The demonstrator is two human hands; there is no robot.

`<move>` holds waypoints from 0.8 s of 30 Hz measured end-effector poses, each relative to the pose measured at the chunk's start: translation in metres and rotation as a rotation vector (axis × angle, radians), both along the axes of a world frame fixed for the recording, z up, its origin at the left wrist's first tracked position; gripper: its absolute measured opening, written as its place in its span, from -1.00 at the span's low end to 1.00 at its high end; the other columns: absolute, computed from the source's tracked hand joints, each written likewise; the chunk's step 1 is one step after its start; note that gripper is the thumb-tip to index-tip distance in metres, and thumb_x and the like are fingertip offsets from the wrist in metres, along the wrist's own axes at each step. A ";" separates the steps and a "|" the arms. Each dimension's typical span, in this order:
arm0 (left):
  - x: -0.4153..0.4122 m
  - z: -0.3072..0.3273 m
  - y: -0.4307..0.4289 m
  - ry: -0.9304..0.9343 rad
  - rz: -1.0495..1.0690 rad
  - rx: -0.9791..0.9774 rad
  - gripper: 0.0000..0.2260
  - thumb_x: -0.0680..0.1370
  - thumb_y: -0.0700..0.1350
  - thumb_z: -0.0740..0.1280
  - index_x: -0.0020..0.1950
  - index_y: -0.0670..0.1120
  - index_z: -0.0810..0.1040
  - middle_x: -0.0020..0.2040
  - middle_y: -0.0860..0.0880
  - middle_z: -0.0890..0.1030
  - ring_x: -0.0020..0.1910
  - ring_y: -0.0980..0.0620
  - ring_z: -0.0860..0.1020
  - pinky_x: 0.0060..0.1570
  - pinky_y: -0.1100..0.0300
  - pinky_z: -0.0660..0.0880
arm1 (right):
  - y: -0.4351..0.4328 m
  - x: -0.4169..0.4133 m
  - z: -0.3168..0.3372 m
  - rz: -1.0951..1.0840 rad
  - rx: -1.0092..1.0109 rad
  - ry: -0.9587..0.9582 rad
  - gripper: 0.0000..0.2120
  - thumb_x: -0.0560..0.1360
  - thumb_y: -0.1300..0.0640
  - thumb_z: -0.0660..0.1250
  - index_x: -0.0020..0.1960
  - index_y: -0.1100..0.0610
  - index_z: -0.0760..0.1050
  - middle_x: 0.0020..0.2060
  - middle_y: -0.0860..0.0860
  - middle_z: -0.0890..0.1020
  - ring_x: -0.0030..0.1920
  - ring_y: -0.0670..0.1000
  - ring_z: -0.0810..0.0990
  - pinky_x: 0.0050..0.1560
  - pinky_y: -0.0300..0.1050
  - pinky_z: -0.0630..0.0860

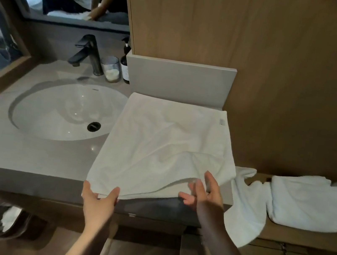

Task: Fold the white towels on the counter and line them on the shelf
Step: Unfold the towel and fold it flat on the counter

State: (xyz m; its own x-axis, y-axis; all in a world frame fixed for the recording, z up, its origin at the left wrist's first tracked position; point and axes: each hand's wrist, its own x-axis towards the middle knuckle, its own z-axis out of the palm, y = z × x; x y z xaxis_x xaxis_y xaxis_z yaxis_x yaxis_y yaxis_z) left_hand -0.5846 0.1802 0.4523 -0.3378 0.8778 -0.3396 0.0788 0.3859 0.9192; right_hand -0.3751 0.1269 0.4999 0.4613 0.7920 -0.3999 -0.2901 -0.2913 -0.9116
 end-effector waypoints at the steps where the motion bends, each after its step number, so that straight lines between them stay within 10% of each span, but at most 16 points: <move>1: 0.000 0.000 0.000 -0.015 0.004 0.004 -0.29 0.46 -0.19 0.43 0.51 -0.08 0.12 0.41 -0.16 0.36 0.31 -0.17 0.43 0.28 -0.11 0.40 | 0.000 -0.003 0.001 -0.025 0.028 0.067 -0.57 0.59 0.18 0.21 0.43 -0.01 0.26 0.17 -0.03 0.46 -0.05 -0.05 0.65 -0.04 -0.15 0.58; 7: 0.006 0.009 -0.002 -0.049 0.011 0.013 -0.29 0.51 -0.30 0.35 0.55 -0.07 0.03 0.45 -0.16 0.29 -0.09 0.01 0.53 0.12 0.07 0.45 | -0.022 -0.006 -0.008 -0.054 0.078 -0.315 -0.52 0.54 0.26 0.27 0.40 -0.03 0.32 0.41 -0.17 0.23 0.38 -0.17 0.18 0.34 -0.16 0.17; 12: 0.004 0.003 -0.002 -0.027 0.001 -0.009 -0.24 0.50 -0.30 0.36 0.55 0.00 -0.01 0.45 -0.15 0.30 0.29 -0.21 0.43 0.30 -0.12 0.38 | -0.027 0.009 -0.018 -0.247 0.077 -0.380 -0.62 0.50 0.29 0.33 0.26 0.03 0.41 0.31 -0.03 0.38 0.32 0.00 0.36 0.27 -0.10 0.35; 19: 0.006 0.003 -0.003 0.008 -0.008 0.022 -0.27 0.49 -0.33 0.35 0.54 -0.07 0.03 0.35 -0.10 0.38 0.18 -0.15 0.46 0.26 -0.07 0.42 | 0.008 0.066 -0.006 -0.264 -0.073 -0.261 -0.46 0.52 0.03 0.33 0.43 0.07 0.24 0.25 -0.03 0.44 0.19 -0.02 0.43 0.10 -0.16 0.34; 24: 0.009 0.005 -0.003 0.041 -0.001 0.036 -0.29 0.47 -0.35 0.34 0.52 -0.09 0.07 0.36 -0.15 0.36 0.22 -0.18 0.42 0.27 -0.09 0.40 | 0.010 0.070 -0.017 -0.252 -0.134 -0.555 -0.66 0.45 -0.01 0.41 0.10 0.11 0.38 0.07 0.03 0.51 0.14 0.07 0.48 0.08 -0.08 0.42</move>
